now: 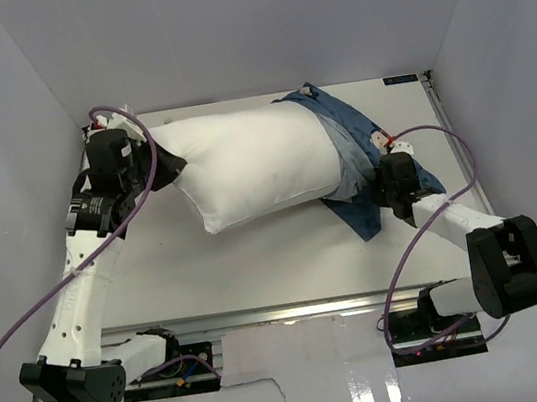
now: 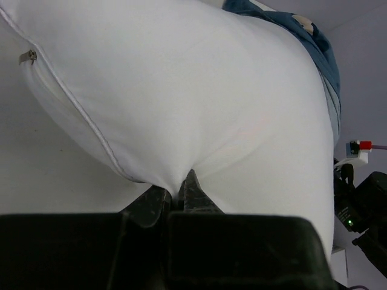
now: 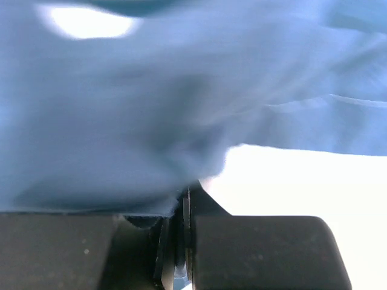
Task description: Remove the pillowcase from the pillow
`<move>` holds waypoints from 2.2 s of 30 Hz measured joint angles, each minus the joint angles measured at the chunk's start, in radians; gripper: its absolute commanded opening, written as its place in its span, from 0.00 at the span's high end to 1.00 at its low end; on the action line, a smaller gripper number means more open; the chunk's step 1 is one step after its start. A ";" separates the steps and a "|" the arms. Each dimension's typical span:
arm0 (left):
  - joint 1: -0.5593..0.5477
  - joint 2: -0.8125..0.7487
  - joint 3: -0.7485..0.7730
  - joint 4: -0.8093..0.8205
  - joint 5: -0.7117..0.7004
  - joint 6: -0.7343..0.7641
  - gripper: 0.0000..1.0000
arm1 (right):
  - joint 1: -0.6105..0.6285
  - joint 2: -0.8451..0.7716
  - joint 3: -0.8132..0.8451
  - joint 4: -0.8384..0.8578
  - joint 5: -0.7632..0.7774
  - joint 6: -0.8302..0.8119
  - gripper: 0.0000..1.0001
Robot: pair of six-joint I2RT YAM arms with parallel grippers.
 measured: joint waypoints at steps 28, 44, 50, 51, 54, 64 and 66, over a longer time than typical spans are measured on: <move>0.063 -0.206 -0.342 0.085 0.121 0.076 1.00 | -0.175 -0.512 0.045 -0.066 -0.488 -0.041 0.36; 0.064 -0.298 -0.476 0.169 0.256 0.131 1.00 | -0.130 0.214 0.606 0.119 -0.762 -0.163 0.28; 0.064 -0.326 -0.514 0.182 0.269 0.130 1.00 | 0.010 0.390 0.761 0.104 -0.702 -0.267 0.29; 0.064 -0.327 -0.513 0.184 0.271 0.130 1.00 | 0.028 0.422 0.791 0.097 -0.693 -0.275 0.30; 0.064 -0.333 -0.513 0.183 0.272 0.130 1.00 | 0.069 0.554 0.956 0.044 -0.630 -0.294 0.33; 0.062 -0.391 -0.480 0.137 0.257 0.122 1.00 | 0.077 0.883 1.376 -0.202 -0.414 -0.333 0.92; 0.062 -0.396 -0.461 0.126 0.241 0.122 1.00 | 0.065 0.892 1.387 -0.230 -0.406 -0.330 0.92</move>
